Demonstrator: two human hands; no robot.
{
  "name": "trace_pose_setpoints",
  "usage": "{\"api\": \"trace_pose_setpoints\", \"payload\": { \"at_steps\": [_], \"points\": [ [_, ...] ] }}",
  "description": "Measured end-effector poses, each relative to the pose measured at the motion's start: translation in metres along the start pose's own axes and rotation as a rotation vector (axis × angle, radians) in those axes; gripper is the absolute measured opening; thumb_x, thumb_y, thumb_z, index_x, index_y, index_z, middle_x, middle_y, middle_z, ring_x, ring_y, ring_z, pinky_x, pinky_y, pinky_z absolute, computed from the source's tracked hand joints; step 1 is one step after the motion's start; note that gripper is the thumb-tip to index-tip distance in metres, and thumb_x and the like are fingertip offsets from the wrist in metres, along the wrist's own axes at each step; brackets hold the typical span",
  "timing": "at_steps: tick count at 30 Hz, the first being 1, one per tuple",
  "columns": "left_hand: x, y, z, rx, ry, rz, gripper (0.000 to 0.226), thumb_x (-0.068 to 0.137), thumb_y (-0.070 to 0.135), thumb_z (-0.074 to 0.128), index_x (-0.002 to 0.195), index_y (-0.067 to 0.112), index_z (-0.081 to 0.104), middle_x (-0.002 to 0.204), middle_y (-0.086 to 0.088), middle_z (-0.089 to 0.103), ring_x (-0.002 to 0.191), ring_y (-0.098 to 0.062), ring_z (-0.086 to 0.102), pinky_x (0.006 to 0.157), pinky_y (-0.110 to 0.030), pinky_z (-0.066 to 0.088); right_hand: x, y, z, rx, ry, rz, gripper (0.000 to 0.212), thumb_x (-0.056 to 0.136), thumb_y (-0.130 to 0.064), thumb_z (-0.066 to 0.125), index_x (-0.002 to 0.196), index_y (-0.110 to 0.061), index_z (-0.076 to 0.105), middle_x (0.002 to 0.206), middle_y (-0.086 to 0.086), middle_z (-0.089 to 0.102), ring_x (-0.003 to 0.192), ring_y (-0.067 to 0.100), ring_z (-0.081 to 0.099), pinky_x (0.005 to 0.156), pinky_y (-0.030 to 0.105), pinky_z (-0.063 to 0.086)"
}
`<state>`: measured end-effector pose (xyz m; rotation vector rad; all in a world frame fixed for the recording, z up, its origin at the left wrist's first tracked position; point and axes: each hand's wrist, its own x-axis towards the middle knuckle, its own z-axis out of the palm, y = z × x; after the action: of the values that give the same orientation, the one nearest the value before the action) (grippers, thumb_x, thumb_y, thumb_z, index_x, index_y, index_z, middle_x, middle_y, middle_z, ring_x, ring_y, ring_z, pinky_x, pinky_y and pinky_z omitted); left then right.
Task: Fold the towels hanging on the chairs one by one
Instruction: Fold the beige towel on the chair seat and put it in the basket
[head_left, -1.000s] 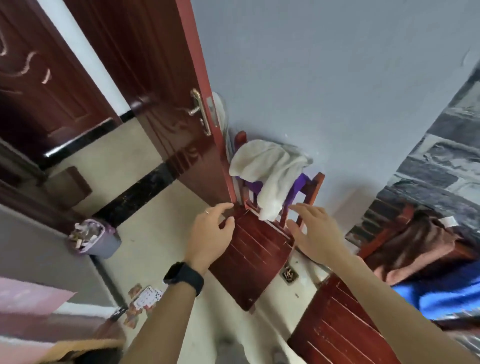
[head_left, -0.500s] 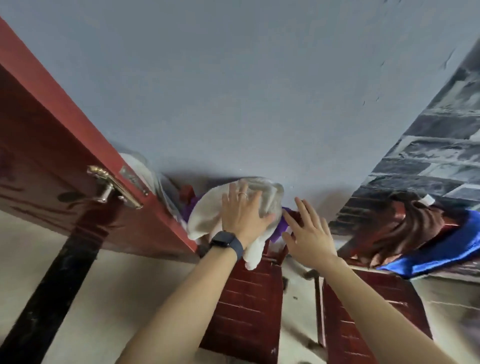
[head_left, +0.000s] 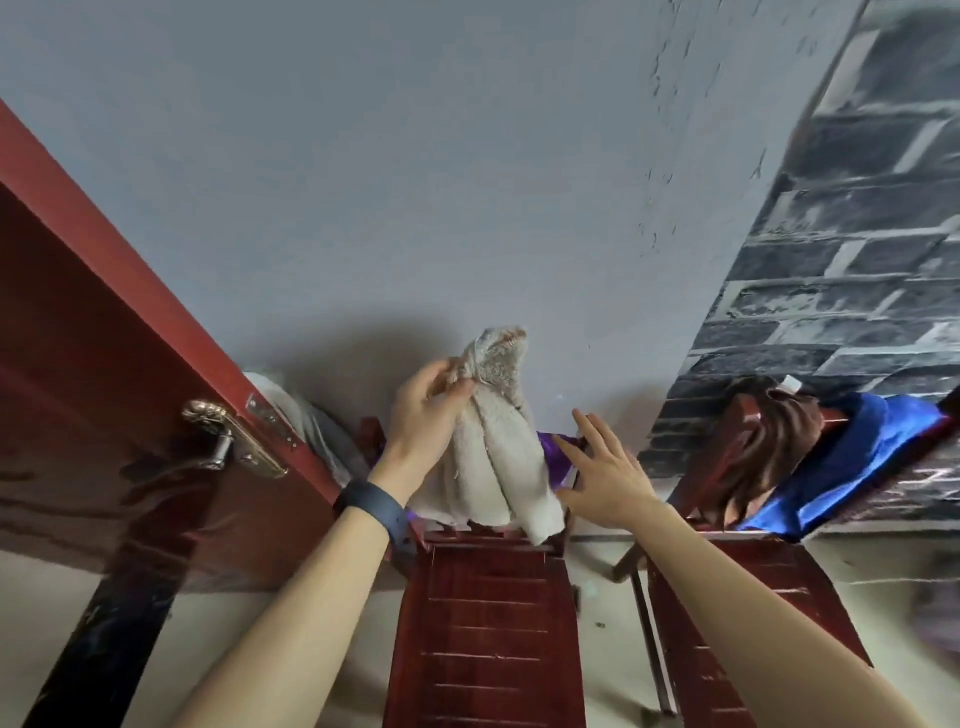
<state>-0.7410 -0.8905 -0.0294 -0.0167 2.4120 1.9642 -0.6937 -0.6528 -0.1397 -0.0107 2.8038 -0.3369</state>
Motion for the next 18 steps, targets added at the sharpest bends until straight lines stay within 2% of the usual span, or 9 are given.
{"api": "trace_pose_setpoints", "payload": {
  "at_steps": [2, 3, 5, 6, 8, 11, 14, 17, 18],
  "points": [
    [-0.015, 0.026, -0.015, -0.126, -0.061, -0.014, 0.016, 0.088, 0.012, 0.069, 0.099, 0.023, 0.073, 0.104, -0.01, 0.073, 0.099, -0.025, 0.068, 0.092, -0.047, 0.052, -0.011, -0.014, -0.022, 0.086, 0.068, 0.063, 0.066, 0.09, -0.061, 0.041, 0.152, -0.039, 0.036, 0.169, -0.003, 0.006, 0.155, 0.017, -0.002, 0.123, 0.052, 0.009],
    [-0.023, 0.035, -0.022, -0.119, -0.073, 0.004, 0.016, 0.087, 0.013, 0.071, 0.096, 0.027, 0.073, 0.103, -0.01, 0.072, 0.097, -0.024, 0.068, 0.093, -0.049, 0.052, -0.022, -0.023, -0.034, 0.188, 0.196, 0.117, 0.059, 0.092, -0.061, 0.039, 0.145, -0.035, 0.048, 0.164, 0.0, 0.027, 0.152, 0.021, 0.016, 0.12, 0.052, 0.018],
    [-0.044, 0.051, -0.032, -0.016, -0.071, 0.075, 0.015, 0.087, 0.019, 0.074, 0.097, 0.03, 0.073, 0.098, 0.0, 0.073, 0.093, -0.018, 0.069, 0.09, -0.043, 0.055, -0.053, -0.046, -0.063, 0.545, 0.475, 0.157, 0.054, 0.097, -0.063, 0.037, 0.127, -0.026, 0.063, 0.133, 0.0, 0.063, 0.124, 0.023, 0.052, 0.103, 0.045, 0.04],
    [-0.056, 0.056, -0.035, 0.065, -0.071, 0.112, 0.015, 0.086, 0.024, 0.075, 0.1, 0.03, 0.072, 0.096, 0.006, 0.073, 0.091, -0.014, 0.07, 0.086, -0.035, 0.056, -0.072, -0.06, -0.078, 0.778, 0.517, 0.11, 0.054, 0.097, -0.066, 0.038, 0.12, -0.025, 0.065, 0.118, -0.004, 0.07, 0.108, 0.018, 0.061, 0.094, 0.04, 0.047],
    [-0.082, 0.06, -0.033, 0.228, -0.085, 0.155, 0.024, 0.083, 0.034, 0.077, 0.106, 0.03, 0.072, 0.096, 0.012, 0.072, 0.089, -0.007, 0.068, 0.081, -0.023, 0.053, -0.111, -0.083, -0.105, 1.024, 0.419, -0.042, 0.05, 0.092, -0.072, 0.043, 0.113, -0.03, 0.062, 0.102, -0.013, 0.071, 0.092, 0.008, 0.068, 0.083, 0.031, 0.052],
    [-0.123, 0.056, -0.019, 0.312, -0.162, 0.136, 0.034, 0.078, 0.034, 0.081, 0.11, 0.029, 0.069, 0.099, 0.013, 0.071, 0.093, -0.005, 0.065, 0.082, -0.02, 0.05, -0.142, -0.099, -0.116, 0.942, 0.31, -0.165, 0.04, 0.089, -0.067, 0.056, 0.103, -0.03, 0.065, 0.091, -0.014, 0.072, 0.082, -0.002, 0.066, 0.072, 0.021, 0.048],
    [-0.161, 0.042, -0.013, 0.251, -0.204, 0.041, 0.057, 0.066, 0.042, 0.086, 0.115, 0.035, 0.058, 0.106, 0.01, 0.067, 0.098, -0.01, 0.065, 0.088, -0.029, 0.052, -0.157, -0.088, -0.103, 0.793, 0.359, -0.22, 0.034, 0.098, -0.051, 0.054, 0.09, -0.022, 0.068, 0.082, -0.004, 0.072, 0.073, 0.009, 0.065, 0.069, 0.033, 0.05],
    [-0.191, 0.024, -0.018, 0.226, -0.237, -0.066, 0.079, 0.067, 0.039, 0.087, 0.131, 0.046, 0.042, 0.106, -0.003, 0.06, 0.094, -0.015, 0.061, 0.088, -0.031, 0.05, -0.178, -0.067, -0.084, 0.742, 0.177, -0.391, 0.017, 0.102, -0.038, 0.052, 0.093, -0.028, 0.063, 0.082, -0.006, 0.069, 0.073, 0.01, 0.063, 0.073, 0.036, 0.051],
    [-0.198, 0.02, -0.02, 0.305, -0.271, -0.072, 0.072, 0.071, 0.038, 0.085, 0.131, 0.048, 0.046, 0.1, -0.004, 0.059, 0.089, -0.014, 0.06, 0.083, -0.026, 0.048, -0.186, -0.063, -0.08, 0.7, 0.116, -0.445, 0.015, 0.102, -0.036, 0.052, 0.097, -0.028, 0.063, 0.085, -0.005, 0.069, 0.077, 0.012, 0.064, 0.076, 0.037, 0.051]
  ]
}}
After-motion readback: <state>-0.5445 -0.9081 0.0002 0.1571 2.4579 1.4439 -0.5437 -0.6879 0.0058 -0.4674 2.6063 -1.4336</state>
